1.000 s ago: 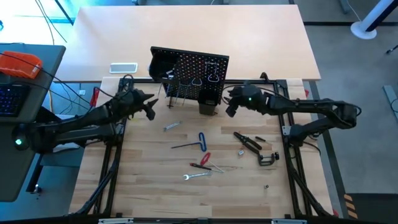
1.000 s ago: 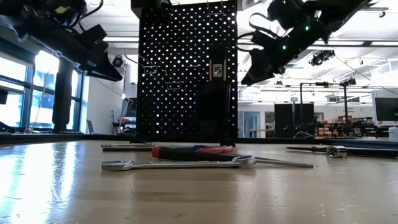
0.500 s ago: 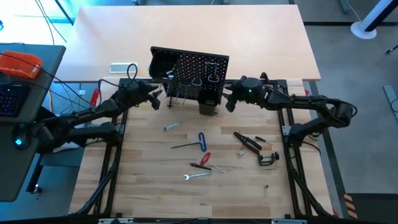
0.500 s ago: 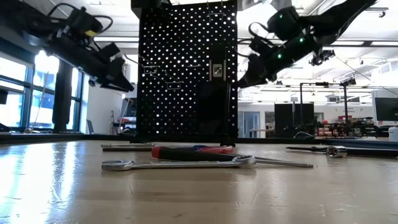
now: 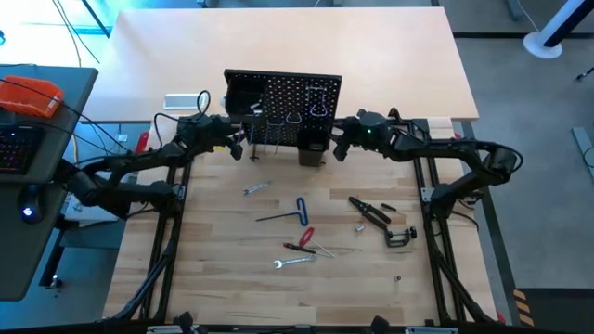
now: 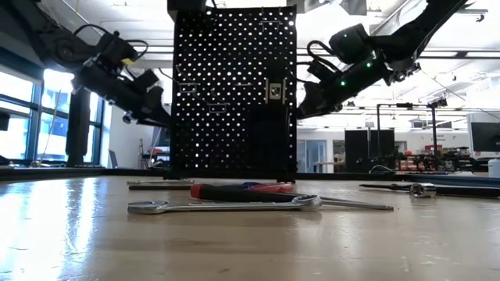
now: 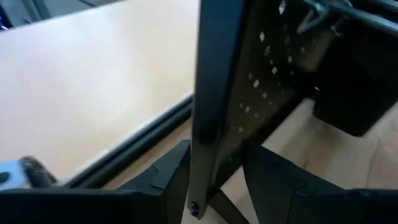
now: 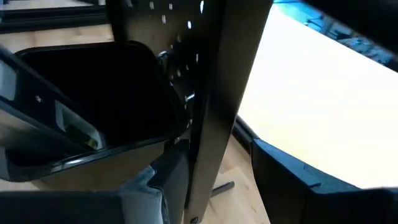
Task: Hang tools onto peg board
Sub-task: Adjust the pegboard
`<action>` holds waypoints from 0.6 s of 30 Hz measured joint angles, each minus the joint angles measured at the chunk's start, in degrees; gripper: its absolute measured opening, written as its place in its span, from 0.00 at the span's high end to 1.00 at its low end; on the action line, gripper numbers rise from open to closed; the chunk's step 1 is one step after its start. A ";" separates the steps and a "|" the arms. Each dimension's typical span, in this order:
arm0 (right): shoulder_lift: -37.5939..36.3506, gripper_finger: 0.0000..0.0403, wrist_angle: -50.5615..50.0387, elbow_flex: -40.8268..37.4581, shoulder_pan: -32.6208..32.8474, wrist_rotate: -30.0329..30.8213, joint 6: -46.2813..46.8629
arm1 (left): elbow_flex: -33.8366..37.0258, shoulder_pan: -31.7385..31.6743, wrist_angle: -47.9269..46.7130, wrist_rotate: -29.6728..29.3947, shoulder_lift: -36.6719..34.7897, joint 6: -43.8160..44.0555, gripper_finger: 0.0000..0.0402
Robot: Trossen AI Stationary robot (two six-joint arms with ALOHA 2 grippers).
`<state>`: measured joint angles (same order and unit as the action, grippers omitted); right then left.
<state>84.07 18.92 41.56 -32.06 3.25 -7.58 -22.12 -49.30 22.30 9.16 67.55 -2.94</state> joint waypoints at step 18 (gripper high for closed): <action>0.00 0.59 -0.60 0.04 -4.67 1.05 1.58 | -5.26 1.10 9.39 2.37 11.57 2.71 0.66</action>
<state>84.07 18.33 41.60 -36.73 4.29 -6.00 -27.38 -48.20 31.69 11.53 79.13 -0.22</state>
